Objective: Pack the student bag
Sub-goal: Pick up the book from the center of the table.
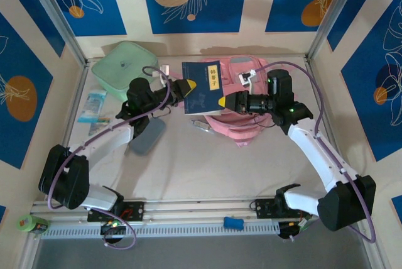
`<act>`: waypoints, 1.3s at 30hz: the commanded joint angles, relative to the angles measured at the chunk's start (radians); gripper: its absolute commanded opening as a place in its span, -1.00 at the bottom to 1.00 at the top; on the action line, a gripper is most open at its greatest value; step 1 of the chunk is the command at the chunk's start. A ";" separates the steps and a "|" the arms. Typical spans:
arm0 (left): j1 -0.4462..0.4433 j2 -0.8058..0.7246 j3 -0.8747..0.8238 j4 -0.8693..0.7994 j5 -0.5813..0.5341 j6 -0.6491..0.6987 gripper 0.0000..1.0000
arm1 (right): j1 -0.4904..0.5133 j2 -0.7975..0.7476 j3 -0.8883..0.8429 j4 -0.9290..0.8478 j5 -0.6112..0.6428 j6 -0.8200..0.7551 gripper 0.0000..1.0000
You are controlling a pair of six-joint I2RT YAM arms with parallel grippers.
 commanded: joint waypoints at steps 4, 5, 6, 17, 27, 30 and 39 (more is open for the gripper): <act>-0.010 -0.004 0.062 0.055 0.007 0.008 -1.00 | -0.042 -0.058 -0.009 -0.125 -0.012 -0.055 -0.15; -0.011 -0.006 0.063 0.055 0.007 0.008 -1.00 | -0.050 -0.065 -0.012 -0.140 -0.013 -0.054 -0.03; -0.012 -0.007 0.065 0.055 0.007 0.009 -1.00 | -0.059 -0.071 -0.015 -0.151 -0.011 -0.053 0.06; -0.072 0.034 0.130 0.081 -0.001 0.000 -1.00 | -0.132 -0.013 -0.071 -0.036 -0.161 0.133 0.99; -0.082 0.071 0.132 0.087 0.003 0.005 -1.00 | -0.062 0.021 -0.094 0.282 -0.211 0.337 0.99; -0.083 0.059 0.131 0.028 -0.007 0.045 -1.00 | -0.069 0.005 -0.088 0.297 -0.203 0.347 0.89; -0.082 0.039 0.140 -0.122 -0.034 0.147 -1.00 | -0.119 0.003 -0.066 0.193 -0.182 0.291 0.04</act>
